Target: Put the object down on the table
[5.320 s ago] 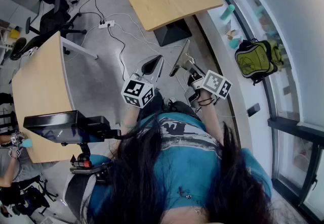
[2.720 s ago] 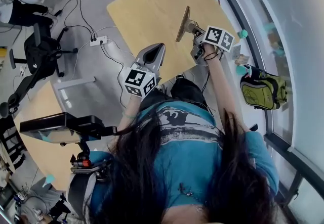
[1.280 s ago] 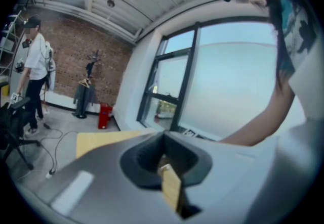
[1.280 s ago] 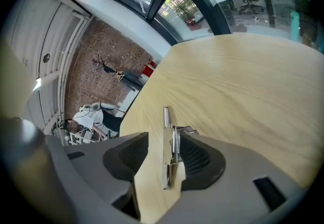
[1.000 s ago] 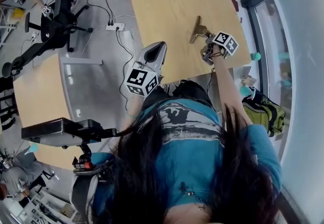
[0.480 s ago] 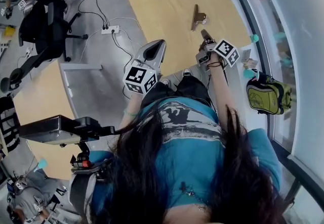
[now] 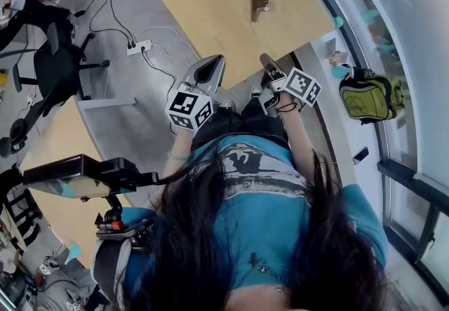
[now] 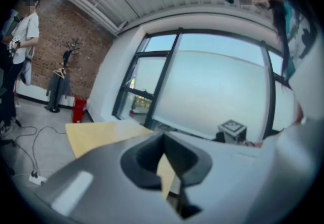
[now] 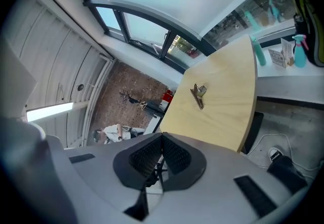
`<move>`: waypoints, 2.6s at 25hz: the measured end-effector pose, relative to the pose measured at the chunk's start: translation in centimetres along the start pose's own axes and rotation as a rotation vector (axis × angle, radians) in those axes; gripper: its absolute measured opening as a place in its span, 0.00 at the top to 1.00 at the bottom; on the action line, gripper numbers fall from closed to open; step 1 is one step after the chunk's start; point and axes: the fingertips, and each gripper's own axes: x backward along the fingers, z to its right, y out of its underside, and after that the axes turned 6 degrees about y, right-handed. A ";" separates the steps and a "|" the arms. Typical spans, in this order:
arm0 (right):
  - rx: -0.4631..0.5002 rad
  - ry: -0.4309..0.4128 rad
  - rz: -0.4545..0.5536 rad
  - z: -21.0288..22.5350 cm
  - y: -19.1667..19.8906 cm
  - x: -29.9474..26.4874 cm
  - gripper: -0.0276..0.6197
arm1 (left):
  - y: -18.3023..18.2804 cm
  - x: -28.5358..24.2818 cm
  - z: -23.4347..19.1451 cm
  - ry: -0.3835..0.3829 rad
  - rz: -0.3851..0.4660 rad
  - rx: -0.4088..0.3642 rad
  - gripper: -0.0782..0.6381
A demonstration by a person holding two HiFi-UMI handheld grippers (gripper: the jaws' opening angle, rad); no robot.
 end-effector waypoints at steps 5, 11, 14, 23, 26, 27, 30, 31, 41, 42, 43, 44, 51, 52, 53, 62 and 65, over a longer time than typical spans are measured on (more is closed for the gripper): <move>0.053 -0.027 -0.009 -1.5 2.0 3.5 0.94 | 0.6 -0.4 2.4 0.059 -0.003 -0.004 0.89; 0.091 -0.052 0.016 -0.3 2.9 10.3 0.94 | 2.6 -0.4 9.5 0.097 -0.013 -0.033 0.89; 0.098 -0.047 0.007 -0.3 3.6 11.0 0.94 | 2.6 -0.5 10.1 0.106 -0.012 -0.037 0.89; 0.105 -0.044 -0.054 0.5 5.5 15.2 0.94 | 4.3 0.7 14.3 0.076 -0.020 -0.001 0.89; 0.119 -0.078 -0.066 1.5 6.5 19.6 0.94 | 5.8 1.8 19.0 0.054 -0.020 -0.012 0.89; 0.123 -0.088 -0.073 1.7 6.9 20.6 0.94 | 6.3 2.2 20.0 0.045 -0.022 -0.013 0.89; 0.143 -0.107 -0.094 2.4 8.4 22.8 0.94 | 7.7 3.4 22.5 0.017 -0.027 -0.015 0.89; 0.149 -0.112 -0.102 2.7 9.0 23.6 0.94 | 8.2 3.9 23.4 0.008 -0.029 -0.017 0.89; 0.142 -0.156 -0.156 4.2 13.4 29.4 0.94 | 11.1 8.0 30.1 -0.032 -0.066 -0.037 0.89; 0.140 -0.158 -0.157 4.2 13.7 29.7 0.94 | 11.2 8.2 30.6 -0.030 -0.069 -0.042 0.89; 0.137 -0.159 -0.158 4.3 13.9 30.1 0.94 | 11.3 8.3 30.9 -0.027 -0.073 -0.047 0.89; 0.135 -0.159 -0.159 4.4 14.1 30.4 0.94 | 11.5 8.4 31.3 -0.024 -0.079 -0.052 0.89; 0.132 -0.158 -0.172 3.7 15.8 31.1 0.94 | 11.8 10.3 31.9 -0.032 -0.087 -0.050 0.89; 0.135 -0.160 -0.175 3.4 16.3 31.0 0.94 | 11.9 10.9 31.6 -0.038 -0.087 -0.047 0.89; 0.138 -0.161 -0.178 3.1 16.8 30.9 0.94 | 12.0 11.6 31.4 -0.043 -0.087 -0.044 0.89; 0.101 -0.159 -0.170 -2.2 24.4 29.8 0.94 | 11.4 20.9 28.3 -0.051 -0.057 -0.032 0.89; 0.089 -0.159 -0.167 -4.1 27.6 29.8 0.94 | 11.4 24.0 27.3 -0.045 -0.051 -0.026 0.89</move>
